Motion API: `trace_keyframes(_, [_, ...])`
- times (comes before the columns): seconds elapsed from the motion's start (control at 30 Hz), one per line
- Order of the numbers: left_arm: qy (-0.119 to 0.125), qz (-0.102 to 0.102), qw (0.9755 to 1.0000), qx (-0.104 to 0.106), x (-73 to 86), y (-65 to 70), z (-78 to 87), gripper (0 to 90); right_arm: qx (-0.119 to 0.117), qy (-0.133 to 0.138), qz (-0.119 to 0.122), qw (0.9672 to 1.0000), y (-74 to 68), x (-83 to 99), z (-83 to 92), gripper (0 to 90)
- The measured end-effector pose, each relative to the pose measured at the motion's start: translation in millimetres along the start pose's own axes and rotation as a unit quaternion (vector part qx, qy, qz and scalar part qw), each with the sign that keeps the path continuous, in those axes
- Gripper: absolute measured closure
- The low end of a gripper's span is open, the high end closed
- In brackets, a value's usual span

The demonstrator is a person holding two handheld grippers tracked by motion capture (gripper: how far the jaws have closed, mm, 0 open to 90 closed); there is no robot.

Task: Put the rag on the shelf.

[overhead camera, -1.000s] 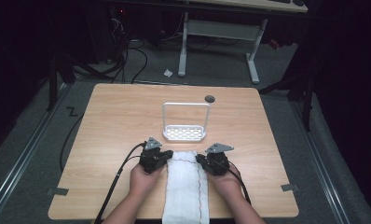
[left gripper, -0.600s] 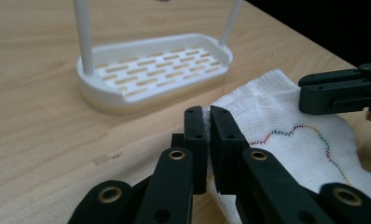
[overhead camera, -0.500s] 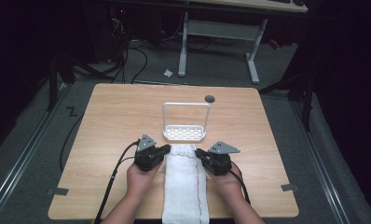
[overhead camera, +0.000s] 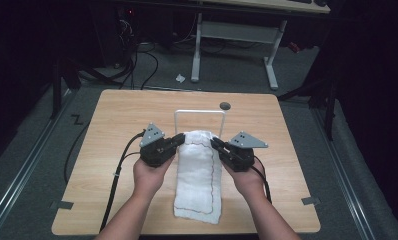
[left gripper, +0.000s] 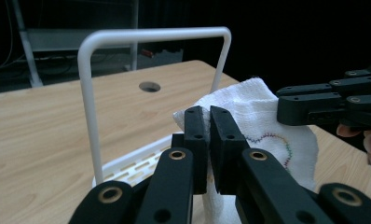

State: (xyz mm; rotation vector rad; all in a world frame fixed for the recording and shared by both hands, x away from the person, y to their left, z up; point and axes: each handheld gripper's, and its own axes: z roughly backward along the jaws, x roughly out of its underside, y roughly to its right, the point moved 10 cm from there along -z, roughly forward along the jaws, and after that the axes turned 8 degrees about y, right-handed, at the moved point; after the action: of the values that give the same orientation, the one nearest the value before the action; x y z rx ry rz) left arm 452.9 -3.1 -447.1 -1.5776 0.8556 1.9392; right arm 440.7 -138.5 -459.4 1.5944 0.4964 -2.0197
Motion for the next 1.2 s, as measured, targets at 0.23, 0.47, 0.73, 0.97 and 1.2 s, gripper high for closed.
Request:
trace_keyframes(0.23, [0.022,-0.007,0.9997,-0.002,-22.8,-1.5,1.9,86.1,0.008,0.023,0.009,0.9997,3.1,-26.5,0.2,84.2])
trace_keyframes(0.47, [0.042,-0.017,0.9990,-0.001,-47.0,-0.8,6.5,86.2,0.014,0.047,0.013,0.9987,7.0,-51.1,4.8,84.1])
trace_keyframes(0.73, [0.057,-0.028,0.9980,0.001,-73.9,-0.5,8.6,86.3,0.017,0.064,0.017,0.9976,8.7,-71.9,6.6,84.1])
trace_keyframes(0.97, [0.073,-0.044,0.9963,0.003,-104.8,-0.7,7.9,86.3,0.019,0.084,0.017,0.9962,13.7,-97.2,7.1,84.1])
trace_keyframes(1.2, [0.070,-0.073,0.9949,-0.004,-123.7,-3.2,0.0,86.4,0.029,0.092,0.014,0.9952,26.5,-115.8,5.8,84.2])
